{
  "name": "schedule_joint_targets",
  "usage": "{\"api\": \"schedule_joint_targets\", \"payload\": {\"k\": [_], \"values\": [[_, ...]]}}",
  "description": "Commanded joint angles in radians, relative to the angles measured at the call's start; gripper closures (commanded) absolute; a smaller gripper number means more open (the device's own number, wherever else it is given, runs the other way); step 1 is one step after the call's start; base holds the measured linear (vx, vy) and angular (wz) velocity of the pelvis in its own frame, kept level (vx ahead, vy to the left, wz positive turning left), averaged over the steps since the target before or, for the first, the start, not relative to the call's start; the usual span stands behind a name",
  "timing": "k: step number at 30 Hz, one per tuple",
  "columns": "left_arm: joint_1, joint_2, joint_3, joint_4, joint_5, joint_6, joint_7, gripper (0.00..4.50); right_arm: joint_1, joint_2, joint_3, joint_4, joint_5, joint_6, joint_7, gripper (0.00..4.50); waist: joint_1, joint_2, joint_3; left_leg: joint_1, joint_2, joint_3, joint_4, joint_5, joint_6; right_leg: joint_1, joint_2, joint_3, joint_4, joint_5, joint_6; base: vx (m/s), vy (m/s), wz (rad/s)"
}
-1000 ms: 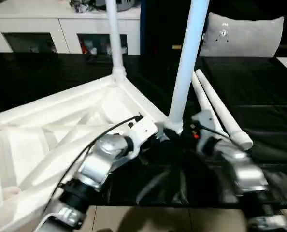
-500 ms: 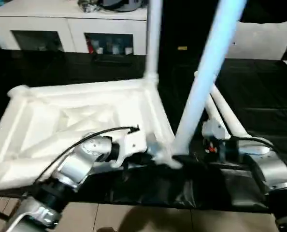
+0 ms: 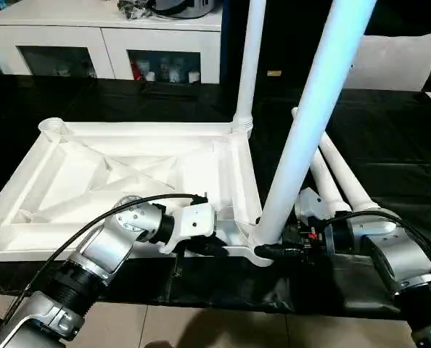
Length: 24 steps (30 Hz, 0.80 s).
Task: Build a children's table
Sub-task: Rotate leg to tighten
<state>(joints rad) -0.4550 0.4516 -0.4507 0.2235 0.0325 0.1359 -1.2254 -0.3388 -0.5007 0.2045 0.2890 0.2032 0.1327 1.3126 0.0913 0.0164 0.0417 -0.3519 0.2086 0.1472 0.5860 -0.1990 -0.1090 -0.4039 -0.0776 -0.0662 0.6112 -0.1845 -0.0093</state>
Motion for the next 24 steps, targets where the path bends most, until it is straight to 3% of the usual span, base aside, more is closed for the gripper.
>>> {"api": "schedule_joint_targets", "payload": {"k": [1, 6, 8, 11, 13, 15, 16, 20, 21, 24], "values": [[-0.007, 0.001, -0.036, 0.015, 0.014, -0.013, -0.022, 4.50, 0.014, -0.005, 0.011, -0.011, 0.013, 0.026, 0.006, 1.78, -0.003, -0.014, -0.058, -0.008, 0.012, 0.017, -0.062, -0.128, 0.082, 0.060, -0.048, 0.039, -0.070, -0.191, -0.214, 0.000, 0.000, 0.00], [0.009, -0.031, -0.004, 0.009, -0.004, 0.039, 0.035, 4.50, 0.030, 0.029, 0.003, -0.049, 0.048, 0.102, -0.031, 1.85, -0.002, -0.016, -0.056, -0.008, 0.011, 0.017, -0.064, -0.134, 0.077, 0.060, -0.048, 0.039, -0.072, -0.207, -0.210, 0.000, 0.000, 0.00], [0.020, -0.084, 0.029, -0.012, -0.017, 0.117, 0.121, 4.50, 0.037, 0.093, -0.003, -0.069, 0.040, 0.158, -0.140, 1.86, -0.004, -0.016, -0.055, -0.007, 0.011, 0.018, -0.065, -0.145, 0.069, 0.058, -0.047, 0.040, -0.074, -0.234, -0.200, 0.000, 0.000, 0.00], [0.027, -0.130, 0.052, -0.028, -0.021, 0.178, 0.194, 4.50, 0.034, 0.154, -0.006, -0.061, 0.014, 0.184, -0.246, 1.86, -0.009, -0.016, -0.050, -0.005, 0.009, 0.016, -0.070, -0.188, 0.044, 0.055, -0.048, 0.037, -0.085, -0.346, -0.165, 0.000, 0.000, 0.00], [0.030, -0.181, 0.074, -0.040, -0.017, 0.244, 0.276, 4.50, 0.025, 0.225, -0.019, -0.046, 0.006, 0.211, -0.357, 1.86, -0.020, -0.019, -0.048, -0.009, 0.005, 0.012, -0.075, -0.212, 0.027, 0.056, -0.049, 0.034, -0.093, -0.414, -0.131, 0.000, 0.000, 0.00], [0.029, -0.189, 0.077, -0.041, -0.013, 0.256, 0.292, 4.50, 0.023, 0.238, -0.023, -0.044, 0.010, 0.218, -0.376, 1.86, -0.031, -0.019, -0.047, -0.007, 0.004, 0.011, -0.074, -0.234, 0.027, 0.052, -0.047, 0.034, -0.098, -0.439, -0.118, 0.000, 0.000, 0.00], [0.016, -0.247, 0.101, -0.032, -0.008, 0.314, 0.377, 4.50, 0.002, 0.309, -0.049, -0.023, 0.014, 0.256, -0.480, 1.86, -0.036, -0.023, -0.047, -0.007, 0.003, 0.012, -0.073, -0.237, 0.032, 0.048, -0.046, 0.035, -0.099, -0.448, -0.114, 0.000, 0.000, 0.00], [-0.008, -0.332, 0.135, -0.017, 0.009, 0.384, 0.500, 4.50, -0.030, 0.402, -0.086, 0.003, 0.006, 0.308, -0.623, 1.86, -0.050, -0.022, -0.047, -0.010, 0.002, 0.011, -0.072, -0.228, 0.027, 0.046, -0.045, 0.034, -0.100, -0.441, -0.114, 0.000, 0.000, 0.00], [-0.028, -0.387, 0.153, 0.001, 0.031, 0.408, 0.589, 4.50, -0.060, 0.470, -0.123, 0.037, -0.002, 0.345, -0.744, 1.86, -0.051, -0.024, -0.047, -0.011, 0.001, 0.011, -0.073, -0.226, 0.029, 0.046, -0.045, 0.034, -0.103, -0.441, -0.113, 0.000, 0.000, 0.00], [-0.051, -0.444, 0.151, 0.024, 0.063, 0.402, 0.671, 4.50, -0.090, 0.533, -0.150, 0.095, -0.023, 0.303, -0.849, 1.86, -0.051, -0.022, -0.051, -0.010, 0.000, 0.011, -0.070, -0.200, 0.030, 0.046, -0.047, 0.035, -0.101, -0.407, -0.114, 0.000, 0.000, 0.00]]}}
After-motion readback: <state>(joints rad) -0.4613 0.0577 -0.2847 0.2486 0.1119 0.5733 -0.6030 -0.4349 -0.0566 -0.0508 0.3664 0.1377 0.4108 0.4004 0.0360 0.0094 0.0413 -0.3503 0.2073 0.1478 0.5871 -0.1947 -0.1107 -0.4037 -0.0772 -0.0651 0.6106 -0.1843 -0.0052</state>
